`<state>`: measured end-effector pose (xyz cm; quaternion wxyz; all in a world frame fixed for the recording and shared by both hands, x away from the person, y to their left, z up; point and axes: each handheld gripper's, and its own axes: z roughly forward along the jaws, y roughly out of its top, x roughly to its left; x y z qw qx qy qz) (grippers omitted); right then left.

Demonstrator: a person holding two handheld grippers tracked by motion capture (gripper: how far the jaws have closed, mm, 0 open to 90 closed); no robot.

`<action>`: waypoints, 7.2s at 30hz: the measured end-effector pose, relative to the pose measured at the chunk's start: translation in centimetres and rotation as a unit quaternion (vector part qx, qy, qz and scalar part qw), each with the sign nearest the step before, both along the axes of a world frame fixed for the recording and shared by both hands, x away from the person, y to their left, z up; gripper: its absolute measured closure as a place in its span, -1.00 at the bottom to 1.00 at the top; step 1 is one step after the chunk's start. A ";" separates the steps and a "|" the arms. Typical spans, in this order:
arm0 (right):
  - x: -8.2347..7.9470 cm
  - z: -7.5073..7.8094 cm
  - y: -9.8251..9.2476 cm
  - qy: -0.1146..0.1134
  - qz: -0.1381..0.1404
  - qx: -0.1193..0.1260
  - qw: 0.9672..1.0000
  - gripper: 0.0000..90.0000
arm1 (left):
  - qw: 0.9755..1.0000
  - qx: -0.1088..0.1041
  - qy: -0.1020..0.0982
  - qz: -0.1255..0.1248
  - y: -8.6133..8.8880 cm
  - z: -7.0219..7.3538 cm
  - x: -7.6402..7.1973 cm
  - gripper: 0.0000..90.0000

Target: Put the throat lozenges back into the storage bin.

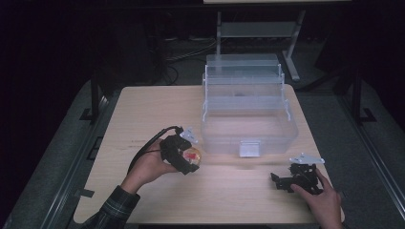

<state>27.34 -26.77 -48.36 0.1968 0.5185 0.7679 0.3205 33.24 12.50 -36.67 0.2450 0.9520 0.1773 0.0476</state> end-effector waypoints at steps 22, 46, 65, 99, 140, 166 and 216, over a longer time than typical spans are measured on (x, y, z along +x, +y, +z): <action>0.0 0.0 0.0 -0.001 0.000 -0.001 1.000 -1.00 | 1.000 -0.007 -0.007 -0.001 -1.1 2.1 1.7 -0.56; 0.0 0.0 0.0 -0.001 0.001 0.000 1.000 -1.00 | 1.000 -0.012 -0.016 -0.009 -3.2 3.9 3.6 -0.56; 0.0 0.0 0.0 -0.001 0.000 0.000 1.000 -1.00 | 1.000 -0.023 -0.015 -0.006 -4.9 4.7 6.0 -0.56; 0.0 0.0 0.0 -0.001 0.000 -0.001 1.000 -1.00 | 1.000 -0.013 -0.015 0.009 -7.8 3.1 10.2 -0.56; 0.0 0.0 0.0 0.000 0.000 0.000 1.000 -1.00 | 0.999 -0.032 -0.038 0.009 -6.4 4.5 9.3 -0.61; 0.0 0.0 0.0 -0.001 0.000 -0.001 1.000 -1.00 | 0.996 -0.062 -0.052 0.041 -0.7 4.4 7.2 -0.61; 0.0 0.0 0.0 0.000 0.000 -0.001 1.000 -1.00 | 0.983 -0.091 -0.079 0.137 10.3 -2.0 -0.2 -0.72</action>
